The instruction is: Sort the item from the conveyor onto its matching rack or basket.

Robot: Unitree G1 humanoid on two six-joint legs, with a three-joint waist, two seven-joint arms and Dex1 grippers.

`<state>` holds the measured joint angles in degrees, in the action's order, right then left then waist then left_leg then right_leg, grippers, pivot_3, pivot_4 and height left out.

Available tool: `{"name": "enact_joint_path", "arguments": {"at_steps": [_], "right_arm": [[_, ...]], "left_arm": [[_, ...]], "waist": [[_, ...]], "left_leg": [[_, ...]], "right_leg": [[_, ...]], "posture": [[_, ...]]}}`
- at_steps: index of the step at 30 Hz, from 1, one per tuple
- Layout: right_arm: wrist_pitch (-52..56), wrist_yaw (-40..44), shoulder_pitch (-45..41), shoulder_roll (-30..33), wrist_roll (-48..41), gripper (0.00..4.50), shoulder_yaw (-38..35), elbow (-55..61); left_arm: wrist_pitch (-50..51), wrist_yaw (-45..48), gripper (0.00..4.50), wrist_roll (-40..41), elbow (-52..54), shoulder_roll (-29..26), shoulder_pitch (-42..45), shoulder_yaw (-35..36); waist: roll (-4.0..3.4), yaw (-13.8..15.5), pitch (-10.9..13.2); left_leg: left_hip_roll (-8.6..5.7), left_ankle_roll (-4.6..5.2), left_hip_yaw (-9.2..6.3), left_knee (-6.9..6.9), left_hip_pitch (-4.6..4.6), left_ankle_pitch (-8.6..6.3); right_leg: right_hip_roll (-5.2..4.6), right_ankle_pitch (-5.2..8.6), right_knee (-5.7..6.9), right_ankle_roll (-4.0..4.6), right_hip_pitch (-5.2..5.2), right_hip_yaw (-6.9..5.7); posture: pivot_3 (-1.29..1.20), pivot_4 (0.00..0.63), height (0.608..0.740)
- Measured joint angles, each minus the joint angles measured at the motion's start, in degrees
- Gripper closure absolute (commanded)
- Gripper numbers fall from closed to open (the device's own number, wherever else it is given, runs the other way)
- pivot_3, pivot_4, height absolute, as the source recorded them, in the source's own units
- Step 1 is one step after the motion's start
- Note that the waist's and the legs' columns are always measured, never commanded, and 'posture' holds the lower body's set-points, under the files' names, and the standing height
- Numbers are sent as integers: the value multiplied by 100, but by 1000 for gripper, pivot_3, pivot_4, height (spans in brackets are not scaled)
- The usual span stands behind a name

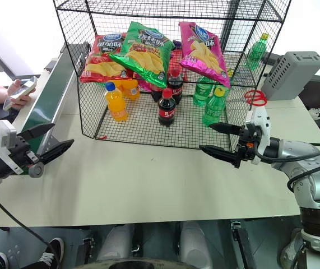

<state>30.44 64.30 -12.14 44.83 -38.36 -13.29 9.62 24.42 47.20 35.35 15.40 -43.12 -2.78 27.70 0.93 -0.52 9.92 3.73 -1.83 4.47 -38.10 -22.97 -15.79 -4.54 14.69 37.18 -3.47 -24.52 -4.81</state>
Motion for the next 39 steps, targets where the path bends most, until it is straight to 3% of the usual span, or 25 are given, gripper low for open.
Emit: {"name": "enact_joint_path", "arguments": {"at_steps": [39], "right_arm": [[-420, -66, -149, -210, 335, 96, 320, -236]], "left_arm": [[-268, 265, 0, -114, -451, 30, 459, -62]], "waist": [[0, -1, 0]], "left_leg": [[0, -1, 2, -1, 1, 0]], "right_leg": [[0, -1, 3, -1, 0, 0]], "posture": [[0, 150, 740]]}}
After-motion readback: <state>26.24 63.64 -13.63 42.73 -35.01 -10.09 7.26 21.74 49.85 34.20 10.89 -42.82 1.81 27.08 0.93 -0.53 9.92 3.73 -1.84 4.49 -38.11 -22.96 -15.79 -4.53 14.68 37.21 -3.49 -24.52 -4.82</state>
